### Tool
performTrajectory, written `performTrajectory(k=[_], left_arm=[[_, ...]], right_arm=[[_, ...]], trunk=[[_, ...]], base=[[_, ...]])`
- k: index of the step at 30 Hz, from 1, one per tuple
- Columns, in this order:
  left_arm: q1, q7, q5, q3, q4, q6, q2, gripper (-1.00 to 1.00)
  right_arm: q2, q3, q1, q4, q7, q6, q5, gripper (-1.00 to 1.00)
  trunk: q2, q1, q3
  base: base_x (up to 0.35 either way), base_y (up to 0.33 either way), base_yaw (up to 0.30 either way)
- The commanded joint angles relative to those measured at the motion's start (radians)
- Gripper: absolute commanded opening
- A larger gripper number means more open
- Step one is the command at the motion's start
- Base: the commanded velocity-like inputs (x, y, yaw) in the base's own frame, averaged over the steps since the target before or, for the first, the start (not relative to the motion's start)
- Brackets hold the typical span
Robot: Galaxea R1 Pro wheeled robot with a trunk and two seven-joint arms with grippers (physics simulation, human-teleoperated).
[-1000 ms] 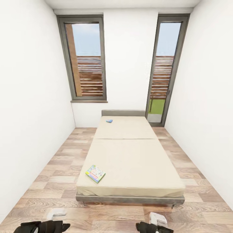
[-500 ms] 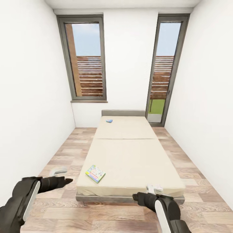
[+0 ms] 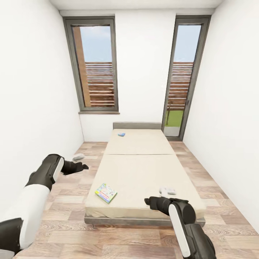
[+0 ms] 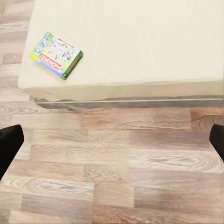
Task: Put all the toys in the child's room - the three board games (two on the bed and one on the table), the two jigsaw puzzles on the table, and the tennis ball on the table - inside the toy box on the table in the child's room.
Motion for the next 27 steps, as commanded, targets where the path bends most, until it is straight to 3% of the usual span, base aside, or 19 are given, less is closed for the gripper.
performTrajectory(k=[1,5,11,27], left_arm=[[-0.015,0.009,-0.004,0.002,0.018,-0.002,-0.005,1.0],[-0.051,0.065,-0.005,0.001,0.074,-0.02,-0.041,1.0],[-0.06,0.087,-0.003,-0.003,0.091,-0.025,-0.068,1.0],[-0.055,0.093,-0.005,-0.029,0.098,-0.035,-0.074,1.0]], right_arm=[[0.0,0.005,-0.004,-0.001,-0.01,0.004,-0.01,1.0],[0.0,0.035,-0.013,-0.001,-0.01,0.004,-0.01,1.0],[0.0,0.052,-0.015,-0.001,-0.01,0.005,-0.01,1.0],[0.0,0.055,-0.016,-0.003,-0.01,0.006,-0.01,1.0]], trunk=[[-0.002,0.001,-0.002],[-0.002,0.001,-0.002],[-0.002,0.001,-0.002],[-0.002,0.001,-0.002]], base=[[0.0,0.0,0.0],[0.0,0.0,0.0],[0.0,0.0,0.0],[0.122,0.039,0.0]])
